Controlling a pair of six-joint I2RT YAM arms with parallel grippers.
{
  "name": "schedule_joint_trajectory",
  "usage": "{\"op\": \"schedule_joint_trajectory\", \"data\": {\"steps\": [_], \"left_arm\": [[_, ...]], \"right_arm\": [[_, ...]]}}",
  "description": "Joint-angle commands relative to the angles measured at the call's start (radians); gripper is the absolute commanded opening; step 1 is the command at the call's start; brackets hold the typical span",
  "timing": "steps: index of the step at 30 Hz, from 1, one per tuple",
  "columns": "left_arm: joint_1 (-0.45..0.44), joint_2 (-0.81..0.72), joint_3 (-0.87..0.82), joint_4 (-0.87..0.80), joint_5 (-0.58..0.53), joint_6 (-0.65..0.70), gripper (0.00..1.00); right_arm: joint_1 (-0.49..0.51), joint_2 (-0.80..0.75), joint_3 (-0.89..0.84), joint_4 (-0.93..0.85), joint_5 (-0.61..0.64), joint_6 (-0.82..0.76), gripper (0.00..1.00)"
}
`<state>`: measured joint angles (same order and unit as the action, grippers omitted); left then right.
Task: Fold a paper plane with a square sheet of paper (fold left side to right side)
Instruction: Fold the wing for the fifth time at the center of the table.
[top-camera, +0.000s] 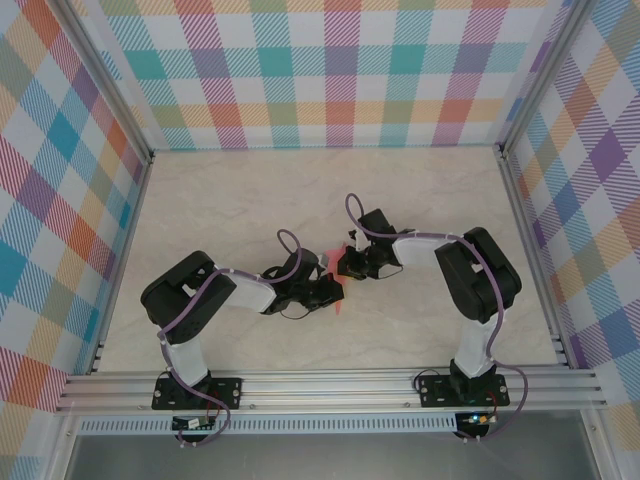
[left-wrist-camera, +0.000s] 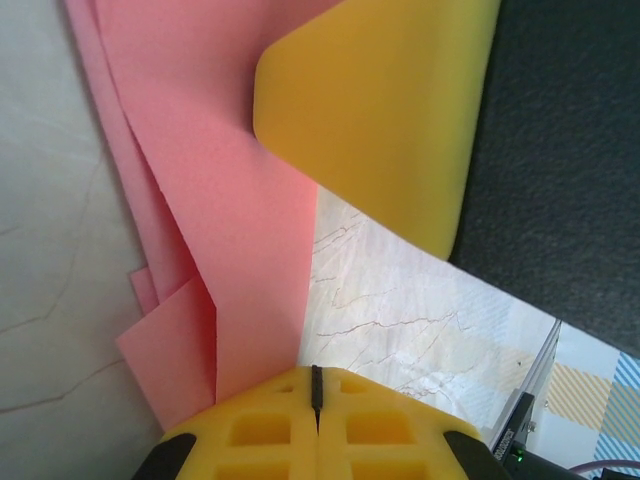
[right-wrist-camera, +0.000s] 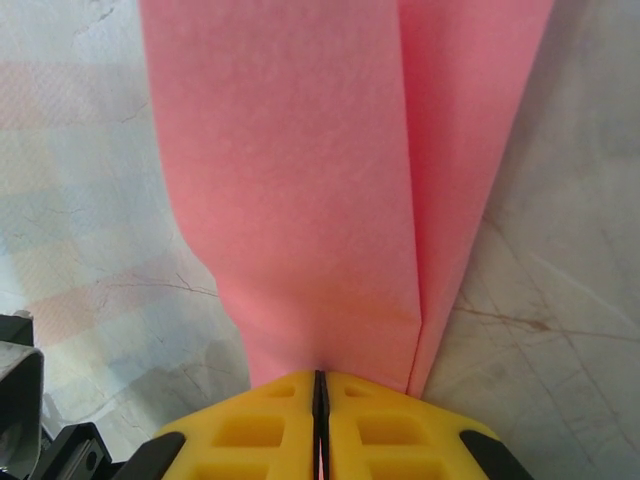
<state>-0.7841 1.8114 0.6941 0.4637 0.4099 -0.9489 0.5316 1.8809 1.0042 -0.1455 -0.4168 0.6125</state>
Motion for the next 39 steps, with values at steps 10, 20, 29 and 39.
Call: {"op": "schedule_joint_trajectory", "data": {"steps": [10,20,29,39], "left_arm": [[-0.027,0.070,-0.035,-0.099,-0.014,-0.004,0.00],[-0.028,0.071,-0.039,-0.094,-0.012,-0.005,0.00],[-0.027,0.073,-0.039,-0.086,-0.009,-0.004,0.00],[-0.028,0.070,-0.039,-0.077,-0.008,-0.005,0.00]], "right_arm": [[-0.066,0.066,0.090,-0.011,0.062,-0.068,0.11],[-0.117,0.126,0.189,-0.051,0.071,-0.102,0.11],[-0.169,0.192,0.305,-0.108,0.058,-0.140,0.12],[-0.202,0.094,0.316,-0.154,0.073,-0.175,0.15]]}}
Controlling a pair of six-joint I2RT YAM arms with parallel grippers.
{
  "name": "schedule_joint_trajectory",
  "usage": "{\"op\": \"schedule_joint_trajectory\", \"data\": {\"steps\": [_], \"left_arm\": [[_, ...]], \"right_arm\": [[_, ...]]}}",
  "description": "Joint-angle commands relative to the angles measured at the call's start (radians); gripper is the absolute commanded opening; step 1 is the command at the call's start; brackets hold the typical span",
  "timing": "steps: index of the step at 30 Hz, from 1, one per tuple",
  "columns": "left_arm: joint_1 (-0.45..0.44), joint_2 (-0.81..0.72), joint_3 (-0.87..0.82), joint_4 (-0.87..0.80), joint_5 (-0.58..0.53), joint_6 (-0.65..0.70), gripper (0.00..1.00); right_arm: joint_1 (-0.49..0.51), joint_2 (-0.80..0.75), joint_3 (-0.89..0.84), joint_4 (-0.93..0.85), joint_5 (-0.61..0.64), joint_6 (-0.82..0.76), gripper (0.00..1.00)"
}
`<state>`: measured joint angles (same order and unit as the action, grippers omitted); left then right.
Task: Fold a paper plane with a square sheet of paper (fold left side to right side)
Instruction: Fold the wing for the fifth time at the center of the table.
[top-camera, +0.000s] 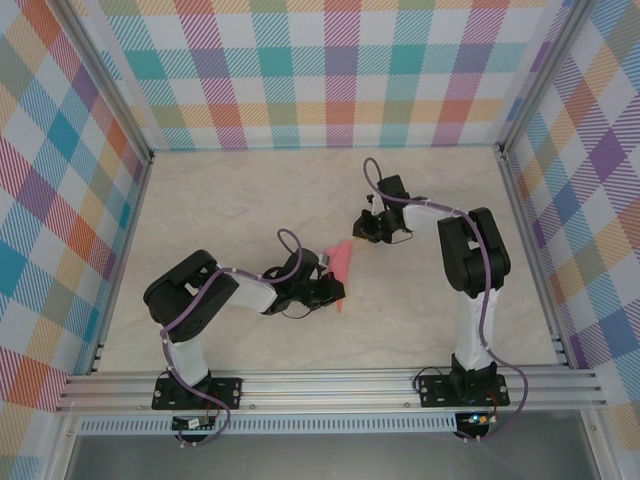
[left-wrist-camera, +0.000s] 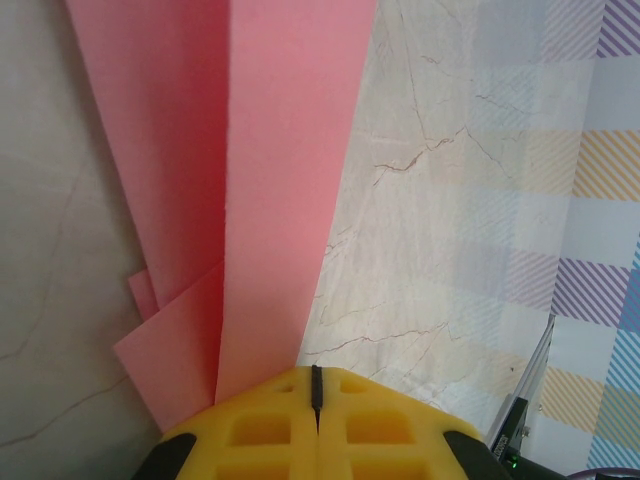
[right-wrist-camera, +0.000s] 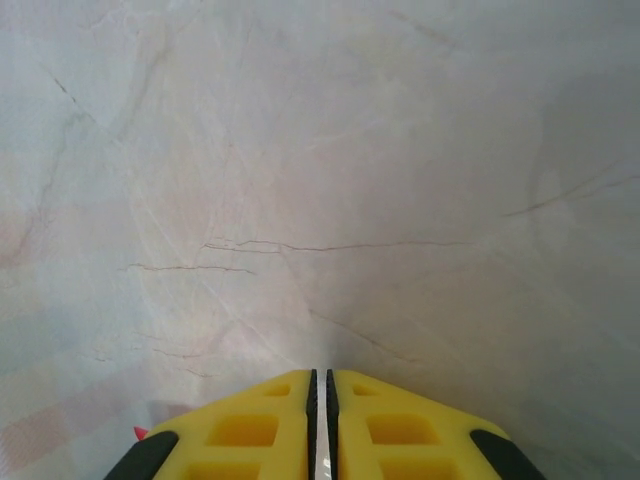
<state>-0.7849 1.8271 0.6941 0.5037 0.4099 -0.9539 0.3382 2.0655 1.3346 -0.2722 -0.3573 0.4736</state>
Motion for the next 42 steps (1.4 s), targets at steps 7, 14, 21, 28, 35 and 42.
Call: {"op": "schedule_joint_trajectory", "data": {"steps": [7,14,21,28,35,42], "left_arm": [[-0.027,0.053,-0.035,-0.119,-0.006,0.006,0.00],[-0.027,0.050,-0.032,-0.120,-0.005,0.007,0.00],[-0.031,0.041,-0.034,-0.125,0.001,0.010,0.00],[-0.040,0.012,-0.020,-0.183,0.022,0.046,0.00],[-0.051,-0.020,-0.026,-0.251,0.030,0.079,0.00],[-0.066,-0.028,-0.050,-0.252,0.039,0.080,0.00]], "right_arm": [[0.052,-0.266,-0.245,0.081,-0.112,0.047,0.14],[0.120,-0.236,-0.316,0.210,-0.202,0.129,0.13],[0.120,-0.101,-0.206,0.110,-0.147,0.090,0.13],[0.119,-0.041,-0.145,-0.020,-0.046,0.060,0.13],[0.119,-0.023,-0.118,-0.082,-0.003,0.037,0.12],[0.117,-0.003,-0.094,-0.104,0.011,0.033,0.13]]}}
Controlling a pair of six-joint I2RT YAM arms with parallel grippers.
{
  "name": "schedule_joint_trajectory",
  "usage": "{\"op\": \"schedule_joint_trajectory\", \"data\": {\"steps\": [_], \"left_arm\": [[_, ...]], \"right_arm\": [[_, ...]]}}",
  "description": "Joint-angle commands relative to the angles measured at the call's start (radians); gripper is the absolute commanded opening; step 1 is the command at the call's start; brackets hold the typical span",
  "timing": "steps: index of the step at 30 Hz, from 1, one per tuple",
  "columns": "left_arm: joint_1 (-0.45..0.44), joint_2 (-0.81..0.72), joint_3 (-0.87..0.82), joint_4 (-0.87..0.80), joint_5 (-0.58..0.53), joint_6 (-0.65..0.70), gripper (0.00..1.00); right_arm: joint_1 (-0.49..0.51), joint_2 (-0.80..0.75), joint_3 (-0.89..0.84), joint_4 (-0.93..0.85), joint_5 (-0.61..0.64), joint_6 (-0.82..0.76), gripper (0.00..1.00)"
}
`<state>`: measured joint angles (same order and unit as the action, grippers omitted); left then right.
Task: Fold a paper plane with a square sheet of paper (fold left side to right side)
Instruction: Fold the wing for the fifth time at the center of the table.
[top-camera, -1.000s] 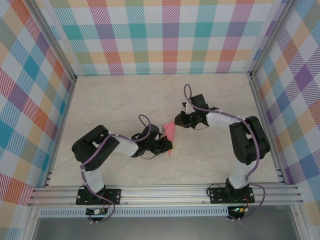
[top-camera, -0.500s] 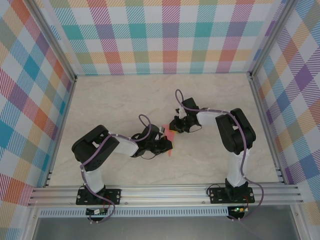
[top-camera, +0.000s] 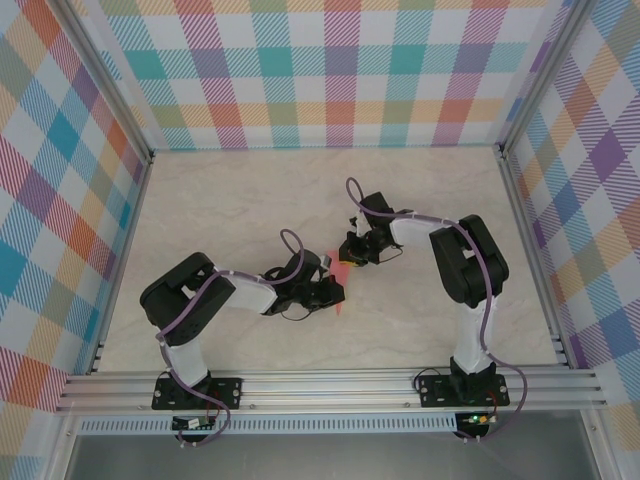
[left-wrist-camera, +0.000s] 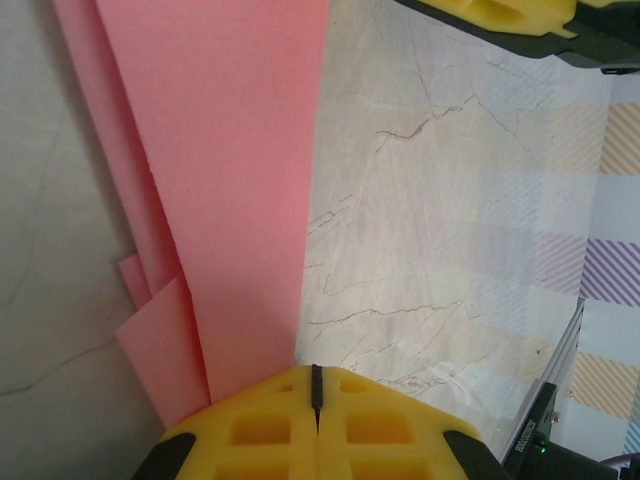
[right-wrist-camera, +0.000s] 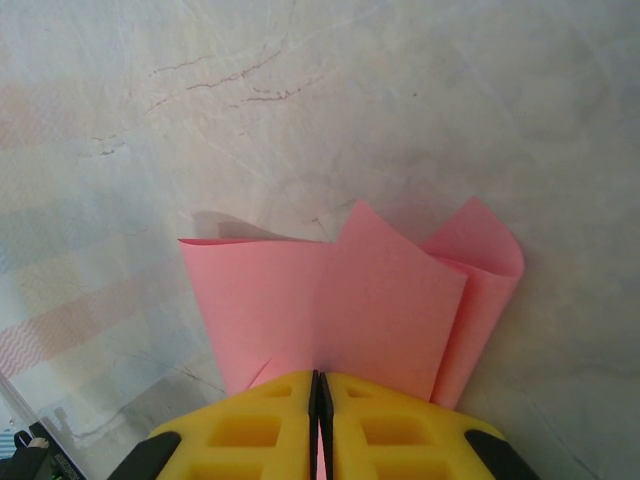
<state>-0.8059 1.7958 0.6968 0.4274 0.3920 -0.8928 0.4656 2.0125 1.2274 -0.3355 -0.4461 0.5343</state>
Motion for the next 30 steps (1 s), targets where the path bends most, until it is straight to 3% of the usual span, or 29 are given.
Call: {"op": "schedule_joint_trajectory", "data": {"steps": [1,21,30], "left_arm": [[-0.047,0.004,-0.055,-0.176,0.057,0.019,0.00],[-0.056,-0.061,-0.120,-0.191,0.060,0.029,0.00],[-0.014,-0.194,0.004,-0.306,0.080,0.081,0.00]], "right_arm": [[-0.010,0.054,0.016,-0.044,0.104,-0.028,0.13],[-0.020,0.074,0.031,-0.061,0.113,-0.033,0.12],[-0.020,0.073,0.032,-0.060,0.097,-0.036,0.12]]}}
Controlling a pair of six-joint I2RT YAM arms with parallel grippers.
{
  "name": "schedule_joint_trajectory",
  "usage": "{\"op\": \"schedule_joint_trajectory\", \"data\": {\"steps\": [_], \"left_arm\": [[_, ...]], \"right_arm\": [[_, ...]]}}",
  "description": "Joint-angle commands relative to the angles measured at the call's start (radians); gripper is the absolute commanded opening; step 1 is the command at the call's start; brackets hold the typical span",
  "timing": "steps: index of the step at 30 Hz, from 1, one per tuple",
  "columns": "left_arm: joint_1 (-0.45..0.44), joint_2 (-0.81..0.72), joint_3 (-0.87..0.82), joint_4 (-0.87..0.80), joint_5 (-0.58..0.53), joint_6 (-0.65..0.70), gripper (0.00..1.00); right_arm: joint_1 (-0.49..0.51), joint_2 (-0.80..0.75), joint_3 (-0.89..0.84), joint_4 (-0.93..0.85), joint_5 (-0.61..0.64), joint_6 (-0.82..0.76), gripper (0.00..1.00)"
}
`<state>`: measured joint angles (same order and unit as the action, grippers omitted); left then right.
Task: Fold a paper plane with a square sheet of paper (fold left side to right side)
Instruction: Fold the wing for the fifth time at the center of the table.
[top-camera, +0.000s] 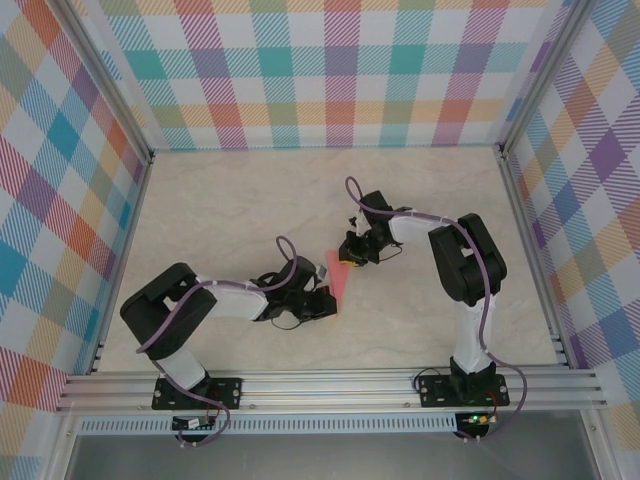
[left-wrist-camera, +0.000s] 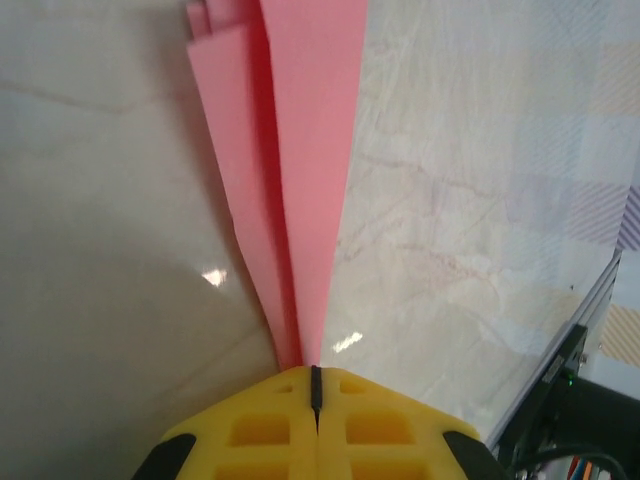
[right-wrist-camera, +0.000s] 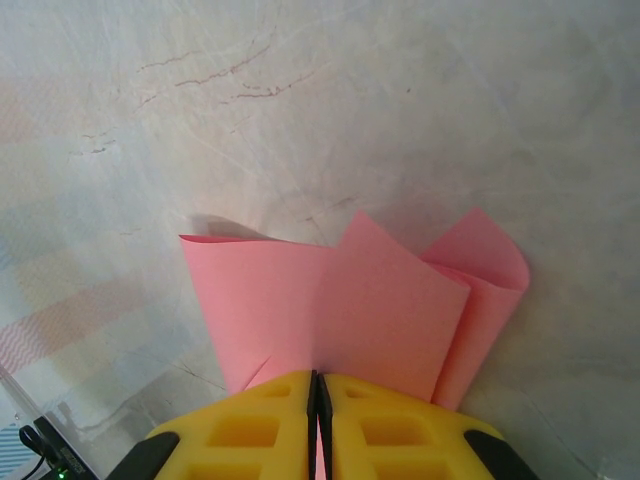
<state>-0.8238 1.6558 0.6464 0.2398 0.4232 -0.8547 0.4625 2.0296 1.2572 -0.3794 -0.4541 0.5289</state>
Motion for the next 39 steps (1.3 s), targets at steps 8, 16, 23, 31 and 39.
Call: {"op": "schedule_joint_trajectory", "data": {"steps": [8,16,23,31,39], "left_arm": [[0.008,-0.062,0.136,-0.159,0.092,0.082,0.00],[0.003,0.090,0.146,-0.061,0.117,0.055,0.00],[0.002,0.101,0.072,-0.039,0.075,0.035,0.00],[-0.041,0.124,-0.003,0.002,0.062,-0.005,0.00],[-0.044,0.106,-0.127,0.097,0.048,-0.070,0.00]], "right_arm": [[-0.017,0.058,0.004,-0.020,0.104,-0.034,0.12],[-0.017,0.058,0.005,-0.026,0.109,-0.037,0.12],[-0.017,0.058,0.011,-0.039,0.118,-0.044,0.12],[-0.016,0.065,0.025,-0.065,0.130,-0.055,0.12],[-0.022,0.063,0.006,0.013,0.048,-0.047,0.13]]}}
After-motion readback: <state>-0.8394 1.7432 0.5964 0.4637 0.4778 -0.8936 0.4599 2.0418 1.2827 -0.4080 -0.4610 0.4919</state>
